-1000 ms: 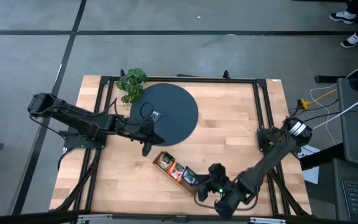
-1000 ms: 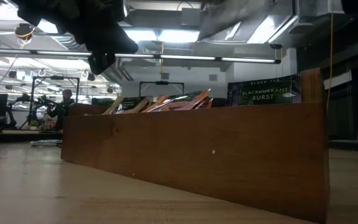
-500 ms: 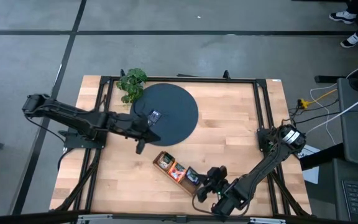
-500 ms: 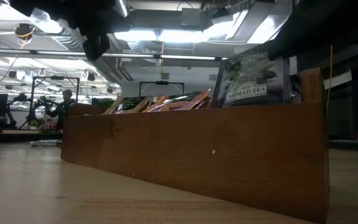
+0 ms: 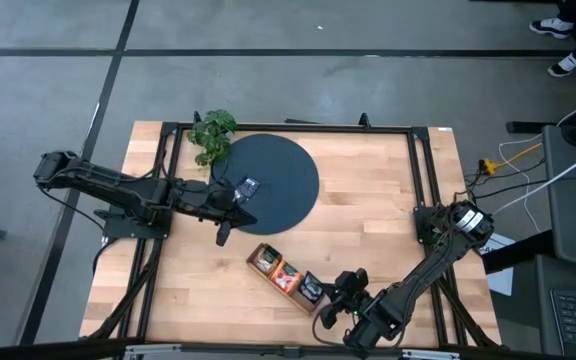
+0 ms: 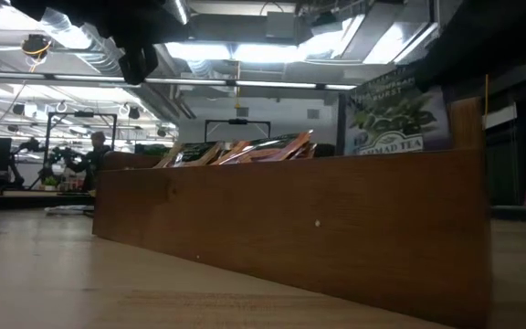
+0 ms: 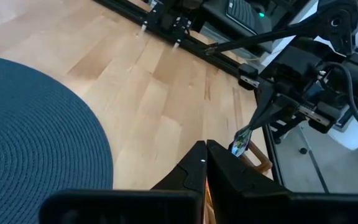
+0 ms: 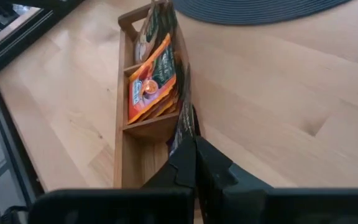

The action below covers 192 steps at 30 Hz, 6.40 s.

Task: Pick & Place Tea
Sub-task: Put the violet tea bag into the right section of the wooden organizer

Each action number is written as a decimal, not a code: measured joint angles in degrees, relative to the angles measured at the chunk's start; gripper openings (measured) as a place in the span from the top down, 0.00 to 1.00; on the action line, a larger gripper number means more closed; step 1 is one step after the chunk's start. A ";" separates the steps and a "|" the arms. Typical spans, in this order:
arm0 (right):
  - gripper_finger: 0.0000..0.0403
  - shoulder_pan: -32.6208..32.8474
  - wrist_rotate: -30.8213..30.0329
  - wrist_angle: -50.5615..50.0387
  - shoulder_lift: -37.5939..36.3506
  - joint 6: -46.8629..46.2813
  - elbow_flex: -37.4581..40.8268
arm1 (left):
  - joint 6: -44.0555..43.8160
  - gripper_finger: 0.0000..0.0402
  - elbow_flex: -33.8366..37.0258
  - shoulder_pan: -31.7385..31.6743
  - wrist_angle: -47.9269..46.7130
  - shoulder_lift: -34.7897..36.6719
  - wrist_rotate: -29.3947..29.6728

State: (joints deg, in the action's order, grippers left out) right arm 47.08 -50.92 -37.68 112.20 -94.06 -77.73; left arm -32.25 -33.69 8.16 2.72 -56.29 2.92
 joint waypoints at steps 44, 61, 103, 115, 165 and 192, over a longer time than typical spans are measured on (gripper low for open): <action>0.78 -10.10 16.82 -1.17 -9.88 17.69 -0.02 | -14.99 0.99 -11.25 -0.07 -50.86 -0.07 15.21; 0.78 -18.89 49.43 -0.18 -13.29 49.05 0.02 | -12.64 0.99 -11.63 -0.07 -49.08 -0.07 6.00; 0.99 -55.20 45.99 8.46 3.14 44.29 0.02 | -0.02 0.99 -11.58 -0.09 -46.18 -0.11 13.09; 0.99 -55.57 45.08 0.56 5.57 44.17 0.04 | -0.02 0.98 -11.58 -0.09 -46.18 -0.11 13.00; 0.84 -47.20 49.80 13.88 -16.78 37.28 6.84 | 2.80 0.84 -11.50 0.00 -46.19 -9.71 7.25; 0.76 -45.40 51.89 32.37 -11.14 36.41 6.75 | -22.39 0.64 12.46 -4.77 -10.51 -12.38 1.85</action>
State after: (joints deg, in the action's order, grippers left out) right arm 1.68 0.97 -5.31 101.06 -57.65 -70.98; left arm -54.64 -21.23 3.39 -7.79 -68.67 4.77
